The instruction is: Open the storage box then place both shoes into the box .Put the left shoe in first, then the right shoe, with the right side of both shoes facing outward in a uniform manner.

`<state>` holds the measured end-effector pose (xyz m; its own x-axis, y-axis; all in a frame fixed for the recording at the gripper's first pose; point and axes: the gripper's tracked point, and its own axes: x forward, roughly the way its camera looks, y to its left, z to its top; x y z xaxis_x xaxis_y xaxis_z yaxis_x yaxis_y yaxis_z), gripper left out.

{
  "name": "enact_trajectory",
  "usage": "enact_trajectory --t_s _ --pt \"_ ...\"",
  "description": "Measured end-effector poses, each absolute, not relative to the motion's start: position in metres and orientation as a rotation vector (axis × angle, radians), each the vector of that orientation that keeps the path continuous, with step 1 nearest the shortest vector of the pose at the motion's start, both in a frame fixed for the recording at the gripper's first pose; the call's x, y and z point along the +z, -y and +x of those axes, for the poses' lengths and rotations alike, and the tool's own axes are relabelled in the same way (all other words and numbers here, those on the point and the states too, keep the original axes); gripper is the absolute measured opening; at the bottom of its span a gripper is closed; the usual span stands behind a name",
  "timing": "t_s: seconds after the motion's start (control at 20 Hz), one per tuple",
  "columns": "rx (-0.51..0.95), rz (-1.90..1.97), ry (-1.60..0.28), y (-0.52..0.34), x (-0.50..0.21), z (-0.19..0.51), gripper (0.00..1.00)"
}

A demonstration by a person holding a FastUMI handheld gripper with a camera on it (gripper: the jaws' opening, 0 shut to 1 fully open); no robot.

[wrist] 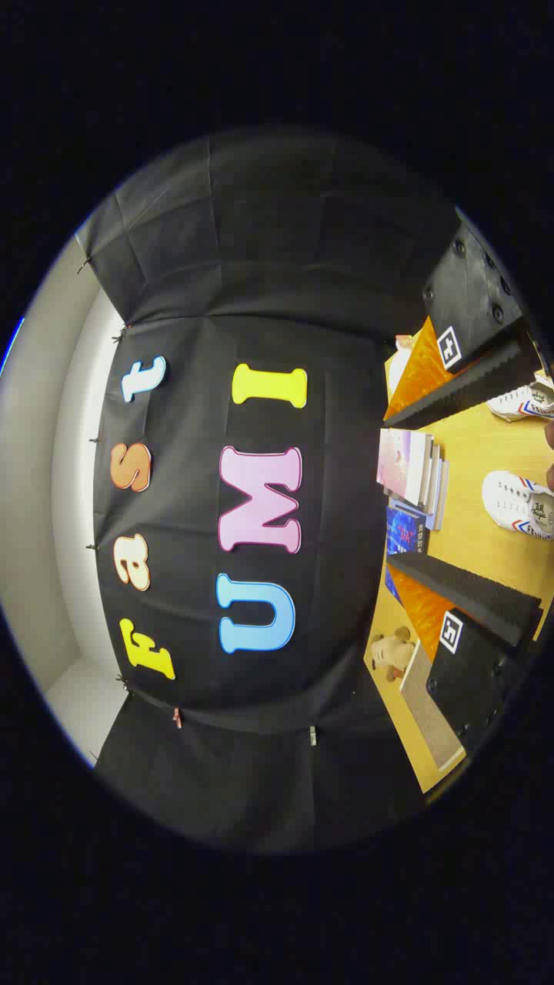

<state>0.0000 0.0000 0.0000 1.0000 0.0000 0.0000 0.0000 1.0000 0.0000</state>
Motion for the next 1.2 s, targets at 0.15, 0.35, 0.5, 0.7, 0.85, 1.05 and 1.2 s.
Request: enact_trajectory --t_s 0.15,0.35,0.5,0.7,0.85,1.05,1.2 --pt "0.034 -0.002 0.021 -0.008 0.007 0.004 0.97" --pt "0.062 -0.014 0.033 -0.016 0.008 0.007 0.97" --pt "0.069 -0.016 0.030 -0.016 0.005 0.007 0.97" --pt "0.067 -0.011 0.023 -0.015 0.002 0.010 0.97" --pt "0.070 -0.008 0.012 -0.016 -0.001 0.011 0.97" --pt "0.077 -0.009 -0.021 -0.021 -0.011 0.013 0.97" --pt "0.095 -0.009 -0.070 -0.027 -0.023 0.014 0.97"
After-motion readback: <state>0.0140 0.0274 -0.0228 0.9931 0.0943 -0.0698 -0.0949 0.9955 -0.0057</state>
